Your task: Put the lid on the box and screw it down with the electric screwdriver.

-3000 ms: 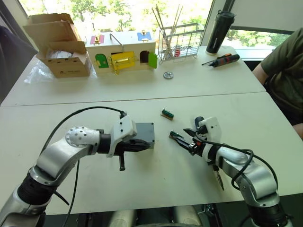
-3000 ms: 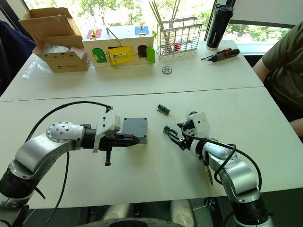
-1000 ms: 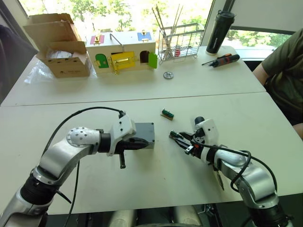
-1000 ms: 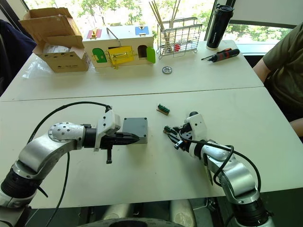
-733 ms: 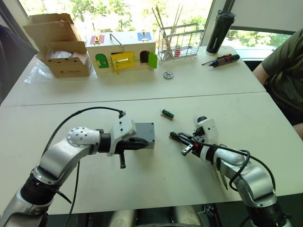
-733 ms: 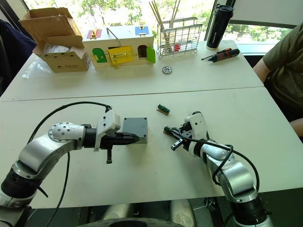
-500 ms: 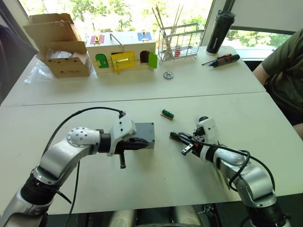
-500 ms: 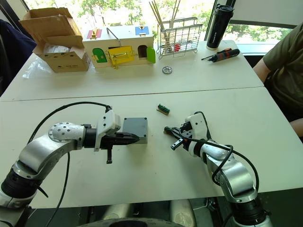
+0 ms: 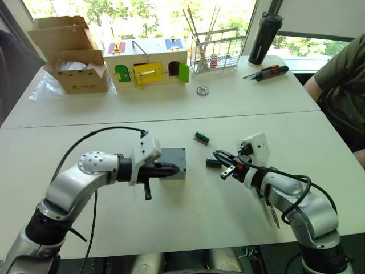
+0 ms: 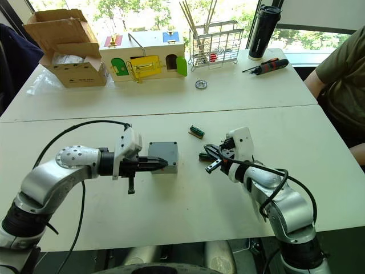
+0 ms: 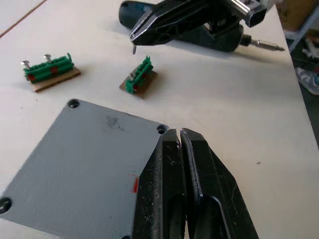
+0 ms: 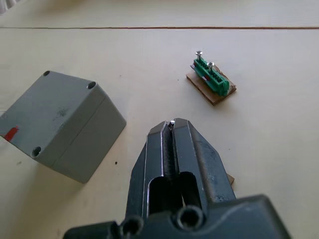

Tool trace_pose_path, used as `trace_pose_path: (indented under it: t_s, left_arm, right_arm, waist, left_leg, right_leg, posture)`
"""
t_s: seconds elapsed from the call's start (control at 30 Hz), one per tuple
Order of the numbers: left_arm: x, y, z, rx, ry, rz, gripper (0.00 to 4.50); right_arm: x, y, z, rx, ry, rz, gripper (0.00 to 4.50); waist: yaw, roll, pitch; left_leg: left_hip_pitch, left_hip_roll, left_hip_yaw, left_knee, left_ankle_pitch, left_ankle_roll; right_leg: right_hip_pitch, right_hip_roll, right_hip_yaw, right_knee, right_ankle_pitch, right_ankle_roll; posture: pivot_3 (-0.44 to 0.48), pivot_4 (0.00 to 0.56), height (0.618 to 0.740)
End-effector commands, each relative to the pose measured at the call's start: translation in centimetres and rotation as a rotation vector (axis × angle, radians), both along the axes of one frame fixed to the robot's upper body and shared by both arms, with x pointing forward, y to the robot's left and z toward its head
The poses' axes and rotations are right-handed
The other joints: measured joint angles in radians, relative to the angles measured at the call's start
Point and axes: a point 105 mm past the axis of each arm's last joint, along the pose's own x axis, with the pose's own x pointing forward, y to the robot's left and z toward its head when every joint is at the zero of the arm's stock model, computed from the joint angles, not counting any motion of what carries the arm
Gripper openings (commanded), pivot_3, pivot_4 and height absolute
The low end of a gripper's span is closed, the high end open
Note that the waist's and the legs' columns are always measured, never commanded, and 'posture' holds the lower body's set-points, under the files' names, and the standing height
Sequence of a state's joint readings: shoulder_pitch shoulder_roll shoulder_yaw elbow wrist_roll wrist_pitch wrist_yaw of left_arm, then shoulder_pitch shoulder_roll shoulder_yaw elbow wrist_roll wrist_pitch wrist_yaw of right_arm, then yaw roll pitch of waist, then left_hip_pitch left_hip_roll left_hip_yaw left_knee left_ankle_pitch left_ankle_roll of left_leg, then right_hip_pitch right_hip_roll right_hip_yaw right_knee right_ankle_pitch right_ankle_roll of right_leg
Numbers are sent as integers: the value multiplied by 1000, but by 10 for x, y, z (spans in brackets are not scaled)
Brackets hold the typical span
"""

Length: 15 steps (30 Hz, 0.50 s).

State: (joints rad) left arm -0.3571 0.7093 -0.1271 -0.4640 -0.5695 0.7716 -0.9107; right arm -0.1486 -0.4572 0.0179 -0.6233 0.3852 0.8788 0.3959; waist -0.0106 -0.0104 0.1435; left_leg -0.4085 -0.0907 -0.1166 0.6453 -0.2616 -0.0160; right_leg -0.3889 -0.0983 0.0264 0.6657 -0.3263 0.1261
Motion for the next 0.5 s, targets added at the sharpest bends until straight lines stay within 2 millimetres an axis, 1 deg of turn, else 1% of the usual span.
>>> trace_pose_path:
  t_s: [0.03, 0.07, 0.13, 0.23, 0.3, 0.33, 0.43, 0.5]
  left_arm:
    - [20, 28, 32, -44, -55, 109, 40]
    - [26, 41, 37, -36, -64, 154, 40]
    - [30, 57, 41, -21, -70, 201, 40]
    - [31, 73, 37, -19, -47, 248, 40]
    - [30, 76, 34, -16, -40, 258, 40]
    - [28, 77, 32, -18, -34, 266, 40]
    - [24, 75, 26, -26, -22, 276, 40]
    - [19, 70, 19, -24, -9, 265, 40]
  right_arm:
    - [4, 18, 44, 60, -124, 80, 20]
    - [6, 29, 53, 84, -138, 130, 20]
    - [9, 45, 60, 111, -144, 194, 20]
    - [18, 67, 58, 111, -138, 269, 20]
    - [20, 74, 55, 106, -131, 295, 20]
    - [22, 75, 50, 92, -119, 304, 20]
    - [23, 75, 40, 67, -94, 317, 20]
    - [21, 73, 35, 57, -82, 318, 20]
  waist:
    - [-2, 0, 0]
    - [-6, 0, 0]
    - [-13, 1, 0]
    - [-10, 1, 0]
    - [-5, 1, 1]
    - [-3, 1, 1]
    - [0, 1, 1]
    - [0, 1, 1]
  left_leg:
    - [0, 0, 0, 0, 0, 0]
    - [0, 0, 0, 0, 0, 0]
    - [0, 1, 0, 0, 0, 0]
    - [0, 2, 0, -3, 0, -1]
    - [0, 0, 0, -3, 0, -1]
    - [0, -1, 0, -2, 0, -1]
    - [-1, -2, 0, 2, 0, 0]
    - [-1, -2, 0, 2, 0, 0]
  right_leg:
    - [0, 0, 0, 0, 0, 0]
    - [0, 0, 0, 0, 0, 0]
    - [-2, 1, 0, 1, 0, 0]
    - [-3, 1, -1, 1, 0, 0]
    - [-3, 0, -1, 1, 0, 0]
    - [-3, 0, -1, 0, 0, 0]
    - [-3, -1, -1, 0, 0, 0]
    - [-3, -2, -1, 0, 0, 0]
  posture:
    - [0, 150, 740]
    - [0, 150, 740]
    - [0, 150, 740]
    - [0, 150, 740]
    - [0, 150, 740]
    - [0, 150, 740]
    - [0, 150, 740]
    - [0, 150, 740]
